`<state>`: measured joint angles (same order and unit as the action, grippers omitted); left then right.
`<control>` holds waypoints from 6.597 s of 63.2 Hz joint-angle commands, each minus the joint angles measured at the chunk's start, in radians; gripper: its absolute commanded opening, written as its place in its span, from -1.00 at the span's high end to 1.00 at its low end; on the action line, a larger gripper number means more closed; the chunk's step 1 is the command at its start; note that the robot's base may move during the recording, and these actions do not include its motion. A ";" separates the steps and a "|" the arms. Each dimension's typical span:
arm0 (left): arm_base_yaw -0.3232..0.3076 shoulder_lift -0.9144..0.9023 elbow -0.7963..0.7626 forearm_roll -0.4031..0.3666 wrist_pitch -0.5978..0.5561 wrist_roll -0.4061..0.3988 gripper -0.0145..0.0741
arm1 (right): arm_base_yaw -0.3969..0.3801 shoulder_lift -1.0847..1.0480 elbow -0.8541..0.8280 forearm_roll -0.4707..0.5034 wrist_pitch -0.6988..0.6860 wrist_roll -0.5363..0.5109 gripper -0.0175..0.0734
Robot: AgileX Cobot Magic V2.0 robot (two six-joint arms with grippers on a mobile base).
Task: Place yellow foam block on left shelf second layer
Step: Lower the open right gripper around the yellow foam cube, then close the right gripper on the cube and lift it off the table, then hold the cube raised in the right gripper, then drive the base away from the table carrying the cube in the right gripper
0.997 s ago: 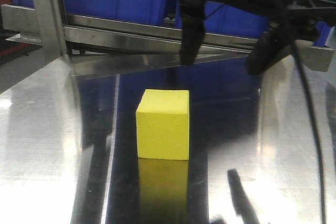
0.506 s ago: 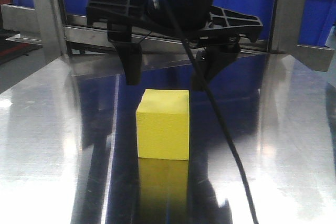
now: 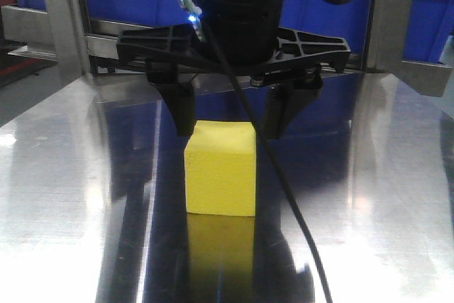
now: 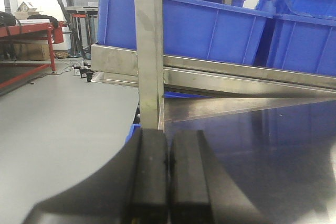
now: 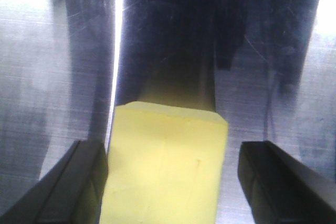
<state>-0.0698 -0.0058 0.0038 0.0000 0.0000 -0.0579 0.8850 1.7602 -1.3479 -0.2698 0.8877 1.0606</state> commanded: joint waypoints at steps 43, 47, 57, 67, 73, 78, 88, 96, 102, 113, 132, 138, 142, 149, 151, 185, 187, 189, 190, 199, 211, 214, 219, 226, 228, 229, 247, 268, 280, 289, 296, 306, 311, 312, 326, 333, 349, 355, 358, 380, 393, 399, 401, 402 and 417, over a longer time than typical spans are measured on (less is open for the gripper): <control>-0.001 -0.017 0.027 -0.006 -0.080 -0.003 0.39 | 0.000 0.036 -0.033 0.019 -0.062 0.001 -0.45; -0.001 -0.017 0.027 -0.006 -0.080 -0.003 0.39 | 0.000 0.036 -0.033 0.019 -0.062 0.001 -0.43; -0.001 -0.017 0.027 -0.006 -0.080 -0.003 0.39 | 0.000 0.029 -0.033 0.019 -0.062 -0.001 -0.43; -0.001 -0.017 0.027 -0.006 -0.080 -0.003 0.39 | 0.000 -0.016 -0.031 -0.020 -0.037 -0.048 -0.43; -0.001 -0.017 0.027 -0.006 -0.080 -0.003 0.39 | -0.014 -0.068 -0.010 -0.020 -0.032 -0.136 -0.43; -0.001 -0.017 0.027 -0.006 -0.080 -0.003 0.39 | -0.044 -0.128 0.041 -0.015 -0.044 -0.214 -0.43; -0.001 -0.017 0.027 -0.006 -0.080 -0.003 0.39 | -0.145 -0.273 0.192 -0.011 -0.065 -0.347 -0.44; -0.001 -0.017 0.027 -0.006 -0.080 -0.003 0.39 | -0.275 -0.414 0.331 0.022 -0.099 -0.510 -0.44; -0.001 -0.017 0.027 -0.006 -0.080 -0.003 0.39 | -0.367 -0.525 0.422 0.030 -0.151 -0.614 -0.44; -0.001 -0.017 0.027 -0.006 -0.080 -0.003 0.39 | -0.550 -0.716 0.582 0.071 -0.264 -0.732 -0.44; -0.001 -0.017 0.027 -0.006 -0.080 -0.003 0.39 | -0.740 -0.962 0.816 0.200 -0.563 -0.984 -0.44; -0.001 -0.017 0.027 0.000 -0.080 -0.003 0.39 | -0.745 -1.028 0.888 0.219 -0.698 -0.989 -0.44; -0.001 -0.017 0.027 -0.006 -0.080 -0.003 0.39 | -0.745 -1.074 0.942 0.220 -0.815 -0.989 -0.44; -0.001 -0.017 0.027 -0.006 -0.080 -0.003 0.39 | -0.745 -1.149 1.018 0.238 -0.980 -0.989 -0.44; -0.001 -0.017 0.027 -0.006 -0.080 -0.003 0.39 | -0.745 -1.169 1.033 0.261 -1.010 -0.989 -0.44; -0.001 -0.017 0.027 -0.006 -0.080 -0.003 0.39 | -0.862 -1.383 1.109 0.348 -1.071 -1.034 -0.44; -0.001 -0.017 0.027 -0.006 -0.080 -0.003 0.39 | -0.872 -1.388 1.109 0.348 -1.066 -1.034 -0.44; -0.001 -0.017 0.027 0.000 -0.080 -0.003 0.39 | -0.880 -1.396 1.109 0.348 -1.063 -1.034 -0.44; -0.001 -0.017 0.027 -0.006 -0.080 -0.003 0.39 | -0.883 -1.398 1.109 0.348 -1.063 -1.034 -0.44; -0.001 -0.017 0.027 -0.006 -0.080 -0.003 0.39 | -0.885 -1.419 1.109 0.337 -1.064 -1.034 -0.44; -0.001 -0.017 0.027 -0.006 -0.080 -0.003 0.39 | -0.885 -1.419 1.109 0.337 -1.064 -1.034 -0.44; -0.001 -0.017 0.027 -0.006 -0.080 -0.003 0.39 | -0.885 -1.419 1.109 0.337 -1.064 -1.034 -0.44; -0.001 -0.017 0.027 -0.006 -0.080 -0.003 0.39 | -0.885 -1.419 1.109 0.337 -1.064 -1.034 -0.44; -0.001 -0.017 0.027 -0.006 -0.080 -0.003 0.39 | -0.885 -1.419 1.109 0.337 -1.064 -1.034 -0.44; -0.001 -0.017 0.027 -0.006 -0.080 -0.003 0.39 | -0.885 -1.419 1.109 0.337 -1.064 -1.034 -0.44; -0.001 -0.017 0.027 -0.006 -0.080 -0.003 0.39 | -0.885 -1.419 1.109 0.337 -1.064 -1.034 -0.44; -0.001 -0.017 0.027 -0.006 -0.080 -0.003 0.39 | -0.885 -1.419 1.109 0.337 -1.064 -1.034 -0.44; -0.001 -0.017 0.027 -0.006 -0.080 -0.003 0.39 | -0.885 -1.419 1.109 0.337 -1.064 -1.034 -0.44; -0.001 -0.017 0.027 -0.006 -0.080 -0.003 0.39 | -0.885 -1.419 1.109 0.337 -1.064 -1.034 -0.44; -0.001 -0.017 0.027 -0.006 -0.080 -0.003 0.39 | -0.885 -1.419 1.109 0.337 -1.064 -1.034 -0.44; -0.001 -0.017 0.027 -0.006 -0.080 -0.003 0.39 | -0.885 -1.419 1.109 0.337 -1.064 -1.034 -0.44; -0.001 -0.017 0.027 -0.006 -0.080 -0.003 0.39 | -0.885 -1.419 1.109 0.337 -1.064 -1.034 -0.44; -0.001 -0.017 0.027 -0.006 -0.080 -0.003 0.39 | -0.885 -1.419 1.109 0.337 -1.064 -1.034 -0.44; -0.001 -0.017 0.027 -0.006 -0.080 -0.003 0.39 | -0.885 -1.419 1.109 0.337 -1.064 -1.034 -0.44; -0.001 -0.017 0.027 -0.006 -0.080 -0.003 0.39 | -0.885 -1.419 1.109 0.337 -1.064 -1.034 -0.44; -0.001 -0.017 0.027 -0.006 -0.080 -0.003 0.39 | -0.885 -1.419 1.109 0.337 -1.064 -1.034 -0.44; -0.001 -0.017 0.027 -0.006 -0.080 -0.003 0.39 | -0.885 -1.419 1.109 0.337 -1.064 -1.034 -0.44; -0.001 -0.017 0.027 -0.006 -0.080 -0.003 0.39 | -0.885 -1.419 1.109 0.337 -1.064 -1.034 -0.44; -0.001 -0.017 0.027 -0.006 -0.080 -0.003 0.39 | -0.885 -1.419 1.109 0.337 -1.064 -1.034 -0.44; -0.001 -0.017 0.027 -0.006 -0.080 -0.003 0.39 | -0.885 -1.419 1.109 0.337 -1.064 -1.034 -0.44; -0.001 -0.017 0.027 -0.006 -0.080 -0.003 0.39 | -0.885 -1.419 1.109 0.337 -1.064 -1.034 -0.44; -0.001 -0.017 0.027 -0.006 -0.080 -0.003 0.39 | -0.885 -1.419 1.109 0.337 -1.064 -1.034 -0.44; -0.001 -0.017 0.027 -0.006 -0.080 -0.003 0.39 | -0.885 -1.419 1.109 0.337 -1.064 -1.034 -0.44; -0.001 -0.017 0.027 -0.006 -0.080 -0.003 0.39 | -0.885 -1.419 1.109 0.337 -1.064 -1.034 -0.44; -0.001 -0.017 0.027 -0.006 -0.080 -0.003 0.39 | -0.885 -1.419 1.109 0.337 -1.064 -1.034 -0.44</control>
<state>-0.0698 -0.0058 0.0038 0.0000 0.0000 -0.0579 0.0060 0.3370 -0.2086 0.0768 -0.0900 0.0395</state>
